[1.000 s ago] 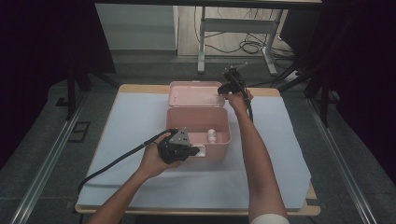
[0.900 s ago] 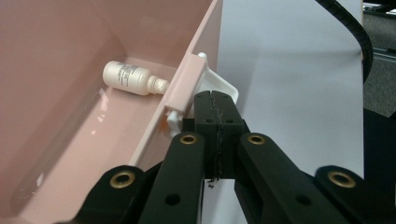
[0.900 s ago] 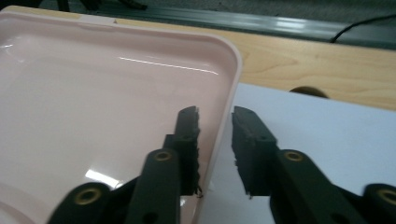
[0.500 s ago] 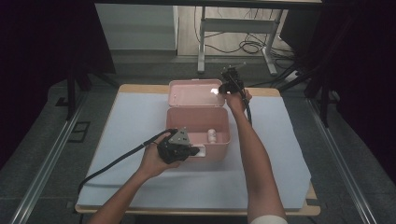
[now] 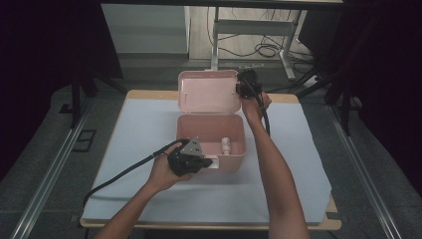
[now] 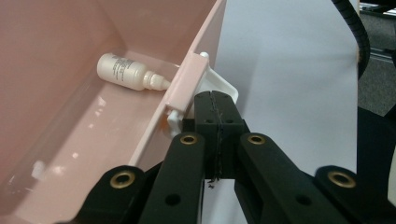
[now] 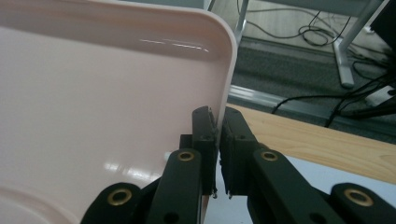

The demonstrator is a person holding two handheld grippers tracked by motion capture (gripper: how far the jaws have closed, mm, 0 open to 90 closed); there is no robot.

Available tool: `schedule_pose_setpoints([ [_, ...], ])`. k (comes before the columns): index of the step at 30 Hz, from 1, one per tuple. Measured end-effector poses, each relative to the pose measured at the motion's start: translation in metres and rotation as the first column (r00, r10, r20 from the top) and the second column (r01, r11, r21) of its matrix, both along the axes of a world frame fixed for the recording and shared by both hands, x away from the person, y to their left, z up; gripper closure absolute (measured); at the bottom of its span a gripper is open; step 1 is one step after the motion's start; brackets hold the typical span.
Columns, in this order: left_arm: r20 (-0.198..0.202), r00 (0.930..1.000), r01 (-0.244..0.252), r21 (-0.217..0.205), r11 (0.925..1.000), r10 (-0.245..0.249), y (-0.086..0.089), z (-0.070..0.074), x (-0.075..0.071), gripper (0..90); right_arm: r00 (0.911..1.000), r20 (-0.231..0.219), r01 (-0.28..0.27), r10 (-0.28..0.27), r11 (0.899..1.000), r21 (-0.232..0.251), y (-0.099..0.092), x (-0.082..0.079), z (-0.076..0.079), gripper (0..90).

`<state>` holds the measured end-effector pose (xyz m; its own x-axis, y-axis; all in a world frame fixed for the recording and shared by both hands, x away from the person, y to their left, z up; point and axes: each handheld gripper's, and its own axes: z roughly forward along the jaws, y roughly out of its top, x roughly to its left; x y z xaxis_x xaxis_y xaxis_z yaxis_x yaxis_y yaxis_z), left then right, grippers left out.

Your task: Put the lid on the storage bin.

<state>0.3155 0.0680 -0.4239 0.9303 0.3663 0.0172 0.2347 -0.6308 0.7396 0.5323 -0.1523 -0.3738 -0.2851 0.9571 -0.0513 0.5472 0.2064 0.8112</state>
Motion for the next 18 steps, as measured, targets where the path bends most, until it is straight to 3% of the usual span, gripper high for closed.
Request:
schedule_pose_setpoints([
  [8, -0.01, 0.9999, -0.008, -0.004, 1.0, 0.008, 0.0, 0.001, 0.002, 90.0, 0.997, 0.077, -0.005, 0.005, 1.0, 0.007, 0.0, -0.015, 0.013, 86.2],
  [12, -0.007, 1.0, -0.005, 0.005, 1.0, 0.005, 0.001, 0.001, 0.003, 90.0, 0.9908, 0.135, -0.011, 0.01, 1.0, 0.011, 0.001, -0.026, 0.017, 86.4],
  [18, -0.01, 0.9999, -0.004, 0.007, 1.0, 0.004, 0.001, 0.001, 0.004, 90.0, 0.9828, 0.184, -0.011, 0.01, 1.0, 0.007, -0.001, -0.037, 0.018, 86.4],
])
